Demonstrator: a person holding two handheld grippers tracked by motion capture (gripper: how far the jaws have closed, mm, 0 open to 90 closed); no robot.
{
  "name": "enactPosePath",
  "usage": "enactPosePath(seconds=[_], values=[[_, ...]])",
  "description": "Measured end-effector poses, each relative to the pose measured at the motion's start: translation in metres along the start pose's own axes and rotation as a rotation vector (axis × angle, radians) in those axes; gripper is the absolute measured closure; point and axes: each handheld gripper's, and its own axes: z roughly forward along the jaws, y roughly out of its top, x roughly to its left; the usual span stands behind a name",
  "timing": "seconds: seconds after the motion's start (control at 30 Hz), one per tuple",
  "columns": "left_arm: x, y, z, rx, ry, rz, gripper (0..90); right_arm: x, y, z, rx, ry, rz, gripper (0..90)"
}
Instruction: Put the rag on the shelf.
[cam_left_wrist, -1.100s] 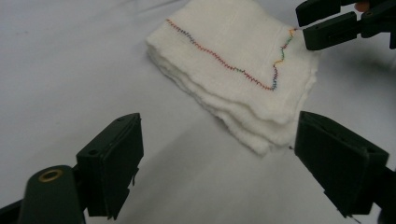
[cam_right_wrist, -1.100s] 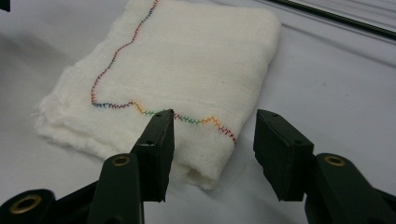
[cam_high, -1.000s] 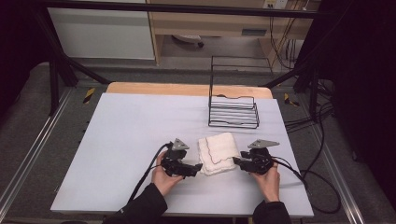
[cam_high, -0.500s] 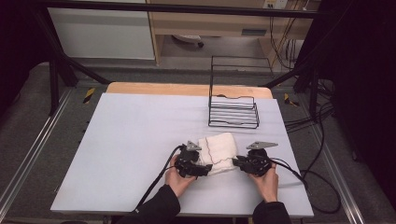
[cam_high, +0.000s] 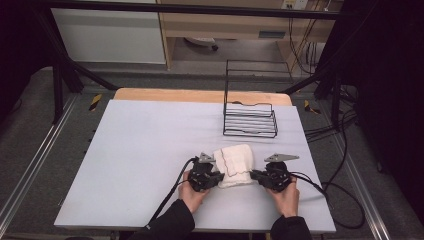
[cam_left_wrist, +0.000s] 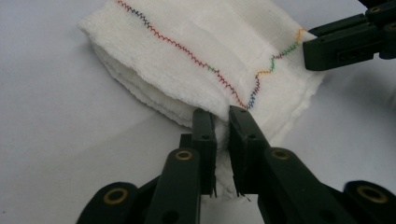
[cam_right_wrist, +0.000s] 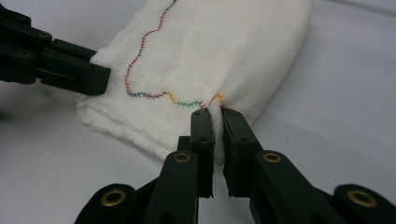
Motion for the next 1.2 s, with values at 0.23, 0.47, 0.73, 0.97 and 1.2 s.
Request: enactPosePath(seconds=[0.23,0.47,0.73,0.97,1.2], values=[[-0.009,-0.005,-0.007,0.001,-0.052,0.039,78.8,0.003,-0.014,-0.015,0.024,0.01,0.016,82.7],[0.001,0.007,-0.018,-0.024,-0.006,0.096,50.4,0.0,-0.018,-0.02,-0.002,0.017,0.014,67.0],[0.022,0.022,-0.034,-0.06,0.031,0.143,26.7,-0.011,0.006,-0.023,-0.108,-0.023,-0.075,32.6],[0.035,0.02,-0.035,-0.039,0.028,0.158,13.6,-0.03,0.034,0.0,-0.119,-0.047,-0.087,27.1],[0.047,0.019,-0.036,-0.043,0.039,0.15,10.2,-0.043,0.041,0.018,-0.119,-0.036,-0.051,38.1]])
